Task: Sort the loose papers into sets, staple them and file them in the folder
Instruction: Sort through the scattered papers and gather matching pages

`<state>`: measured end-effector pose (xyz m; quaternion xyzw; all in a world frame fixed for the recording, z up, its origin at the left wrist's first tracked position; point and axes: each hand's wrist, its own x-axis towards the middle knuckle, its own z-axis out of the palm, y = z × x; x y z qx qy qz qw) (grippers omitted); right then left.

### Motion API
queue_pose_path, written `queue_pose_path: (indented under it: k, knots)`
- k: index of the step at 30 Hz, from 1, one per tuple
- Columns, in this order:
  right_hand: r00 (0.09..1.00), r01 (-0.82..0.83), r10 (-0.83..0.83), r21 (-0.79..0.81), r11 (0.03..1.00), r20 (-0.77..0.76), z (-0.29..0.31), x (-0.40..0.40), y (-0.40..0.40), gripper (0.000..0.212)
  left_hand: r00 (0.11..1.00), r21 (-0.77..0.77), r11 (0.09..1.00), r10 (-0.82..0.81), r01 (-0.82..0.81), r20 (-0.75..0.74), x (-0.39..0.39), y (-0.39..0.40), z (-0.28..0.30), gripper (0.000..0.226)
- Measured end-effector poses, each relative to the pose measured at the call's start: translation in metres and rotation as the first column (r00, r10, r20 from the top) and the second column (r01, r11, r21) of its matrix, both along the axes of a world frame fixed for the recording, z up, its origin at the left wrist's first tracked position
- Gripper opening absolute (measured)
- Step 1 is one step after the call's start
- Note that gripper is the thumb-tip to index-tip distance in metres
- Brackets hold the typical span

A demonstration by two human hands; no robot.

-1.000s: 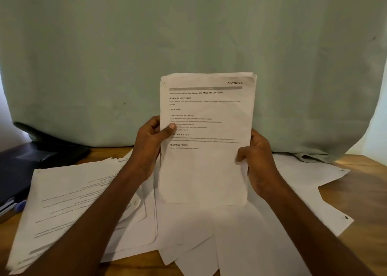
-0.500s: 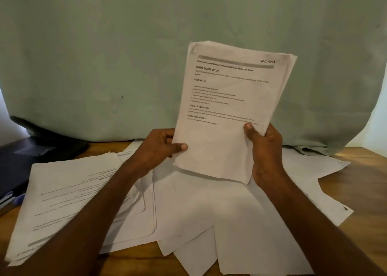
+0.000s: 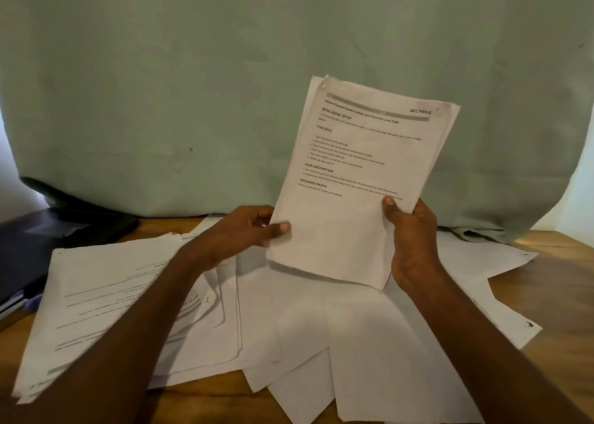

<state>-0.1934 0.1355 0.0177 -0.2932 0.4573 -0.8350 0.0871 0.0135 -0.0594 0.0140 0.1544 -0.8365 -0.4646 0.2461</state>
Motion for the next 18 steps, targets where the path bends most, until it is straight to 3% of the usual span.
queue_pose_path:
  k: [3,7,12,18]
  knots:
    - [0.998,-0.039,0.039,0.016,0.999,-0.039,-0.001,0.008,-0.002,0.031,0.982,0.150,0.988,0.008,0.022,-0.191,-0.003,0.003,0.003,0.070]
    - [0.990,-0.085,0.090,0.046,0.995,-0.110,-0.003,0.017,-0.007,0.033,0.922,0.287,0.953,0.023,0.097,-0.386,-0.015,0.013,-0.001,0.050]
    - [0.967,-0.170,0.200,0.181,0.969,-0.159,-0.008,0.021,-0.010,0.028,0.890,0.292,0.956,0.120,0.015,-0.439,-0.019,0.016,-0.007,0.050]
    - [0.975,-0.123,0.137,0.091,0.988,-0.175,-0.003,0.021,-0.006,0.029,0.856,0.297,0.955,0.135,0.023,-0.500,-0.017,0.018,0.000,0.051]
